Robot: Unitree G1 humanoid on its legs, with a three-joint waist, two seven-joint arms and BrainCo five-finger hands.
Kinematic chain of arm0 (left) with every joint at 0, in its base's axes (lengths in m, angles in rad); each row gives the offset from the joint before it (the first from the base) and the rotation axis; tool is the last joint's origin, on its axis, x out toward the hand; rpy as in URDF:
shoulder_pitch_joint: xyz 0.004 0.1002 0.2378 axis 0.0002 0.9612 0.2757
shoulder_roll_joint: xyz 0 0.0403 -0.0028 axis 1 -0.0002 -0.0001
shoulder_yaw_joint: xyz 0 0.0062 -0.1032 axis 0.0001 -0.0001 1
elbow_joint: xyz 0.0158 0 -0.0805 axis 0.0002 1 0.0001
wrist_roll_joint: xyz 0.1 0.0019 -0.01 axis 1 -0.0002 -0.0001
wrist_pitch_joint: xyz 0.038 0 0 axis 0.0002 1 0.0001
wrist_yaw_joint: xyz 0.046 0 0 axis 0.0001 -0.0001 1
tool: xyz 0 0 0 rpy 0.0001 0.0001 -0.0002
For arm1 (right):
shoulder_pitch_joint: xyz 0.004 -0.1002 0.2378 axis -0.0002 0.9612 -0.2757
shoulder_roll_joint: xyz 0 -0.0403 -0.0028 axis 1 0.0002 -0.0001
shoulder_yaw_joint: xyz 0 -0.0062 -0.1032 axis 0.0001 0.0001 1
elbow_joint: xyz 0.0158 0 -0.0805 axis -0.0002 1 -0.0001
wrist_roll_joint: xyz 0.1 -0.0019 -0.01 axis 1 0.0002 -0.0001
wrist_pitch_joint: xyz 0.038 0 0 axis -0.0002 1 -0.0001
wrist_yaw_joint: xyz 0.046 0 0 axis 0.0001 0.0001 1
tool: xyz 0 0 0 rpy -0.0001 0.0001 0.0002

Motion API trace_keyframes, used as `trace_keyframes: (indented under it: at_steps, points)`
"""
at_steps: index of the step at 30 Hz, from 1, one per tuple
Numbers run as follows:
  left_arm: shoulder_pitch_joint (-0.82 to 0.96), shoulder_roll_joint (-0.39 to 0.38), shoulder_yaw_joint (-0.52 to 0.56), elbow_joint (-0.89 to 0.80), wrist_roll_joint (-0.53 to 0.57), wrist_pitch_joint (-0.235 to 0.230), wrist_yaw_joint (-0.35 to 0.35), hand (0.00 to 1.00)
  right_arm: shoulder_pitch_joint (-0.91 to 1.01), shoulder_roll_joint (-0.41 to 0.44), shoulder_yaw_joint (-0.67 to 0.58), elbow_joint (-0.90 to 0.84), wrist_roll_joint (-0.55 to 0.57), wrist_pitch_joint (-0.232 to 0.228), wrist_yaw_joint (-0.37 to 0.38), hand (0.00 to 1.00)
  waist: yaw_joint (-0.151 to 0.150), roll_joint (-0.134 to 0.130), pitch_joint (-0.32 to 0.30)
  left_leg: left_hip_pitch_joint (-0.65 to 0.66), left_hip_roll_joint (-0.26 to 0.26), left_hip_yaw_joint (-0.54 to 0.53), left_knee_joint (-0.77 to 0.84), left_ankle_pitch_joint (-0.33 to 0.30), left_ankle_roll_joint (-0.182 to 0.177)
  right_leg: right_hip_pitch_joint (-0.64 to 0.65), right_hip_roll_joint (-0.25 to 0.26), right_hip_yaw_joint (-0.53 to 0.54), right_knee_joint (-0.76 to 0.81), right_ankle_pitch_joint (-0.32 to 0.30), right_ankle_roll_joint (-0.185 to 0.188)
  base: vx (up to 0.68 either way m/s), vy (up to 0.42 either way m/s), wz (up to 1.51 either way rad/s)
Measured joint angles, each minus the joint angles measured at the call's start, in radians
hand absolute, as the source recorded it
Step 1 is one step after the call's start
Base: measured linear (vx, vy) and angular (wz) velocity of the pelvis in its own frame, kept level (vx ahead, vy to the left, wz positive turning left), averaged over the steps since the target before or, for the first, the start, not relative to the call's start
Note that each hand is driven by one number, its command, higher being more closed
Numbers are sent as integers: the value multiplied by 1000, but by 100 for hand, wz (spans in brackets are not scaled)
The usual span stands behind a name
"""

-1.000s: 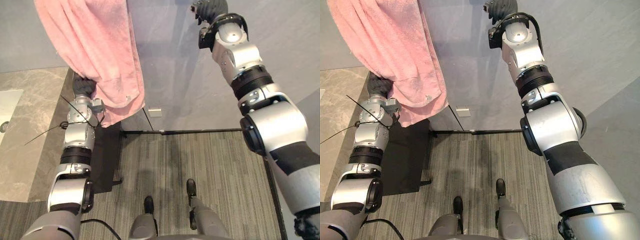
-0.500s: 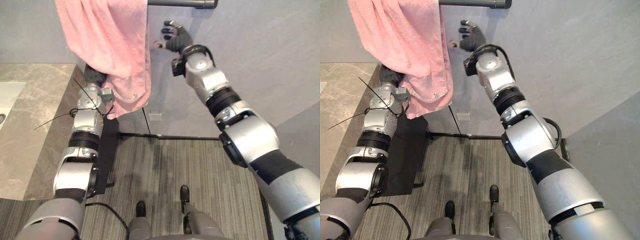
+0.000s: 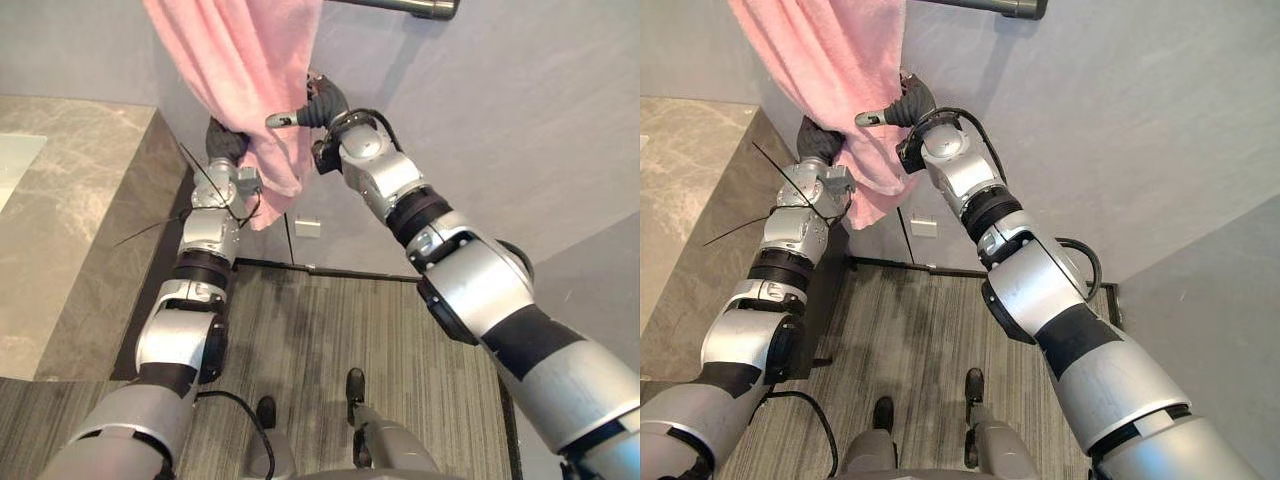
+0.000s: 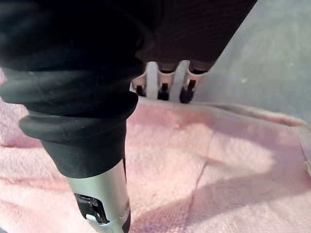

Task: Organize washtable

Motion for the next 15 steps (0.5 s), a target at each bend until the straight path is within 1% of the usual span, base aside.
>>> trace_keyframes:
  at_steps: [3,4,5,7,8,9,12,13,14,15]
  points:
    - [2,1,-10,-21,0,0,0,100,-20,-12,-8,-1,13,0,-13,0,1,-12,9,-2,0,0,0,0,0,-1,-1,-5,0,0,0,17,42,3]
    - [15,2,-13,-62,0,0,0,100,-37,-19,-40,0,19,0,-16,0,1,-18,15,-3,0,0,1,0,0,-1,-1,-5,0,0,0,23,50,0]
    - [32,2,-14,-100,1,0,0,100,-52,-29,-44,-1,24,0,-18,0,1,-21,19,-3,0,0,1,0,0,-2,-1,-5,0,0,0,25,52,-1]
    - [77,2,-31,-179,1,0,0,100,-82,-52,-73,-2,42,0,-21,0,1,-20,25,-3,0,0,1,-3,-1,-2,-1,-5,0,0,0,22,36,-1]
    - [114,4,-31,-249,1,-1,0,100,-101,-73,-94,-10,58,0,-36,0,2,-20,31,-3,1,0,0,-5,-1,-2,-1,-5,0,0,0,0,0,0]
    - [133,4,-32,-274,1,-2,0,100,-105,-84,-110,-10,70,0,-43,100,3,-20,32,-3,2,-1,0,-6,-1,-2,0,-5,0,0,1,0,0,0]
    - [173,22,-32,-312,1,-5,-1,100,-109,-101,-120,-10,95,0,-58,100,4,-16,34,-1,7,-1,0,-10,0,-2,4,-4,3,2,2,0,0,0]
    - [187,30,-31,-326,1,-6,-1,100,-110,-103,-128,-11,101,0,-58,100,4,-9,38,0,12,-1,-1,-10,0,-2,8,-3,3,12,17,0,0,0]
    - [191,30,-31,-333,1,-7,-1,100,-111,-109,-145,-11,103,0,-58,100,7,3,46,0,17,-2,-1,-10,0,-3,13,-2,3,25,34,-22,34,-1]
    - [194,31,-31,-337,1,-7,-1,100,-111,-110,-149,-11,103,0,-58,100,9,7,48,0,18,-2,-1,-10,0,-3,13,1,4,28,35,-35,56,-3]
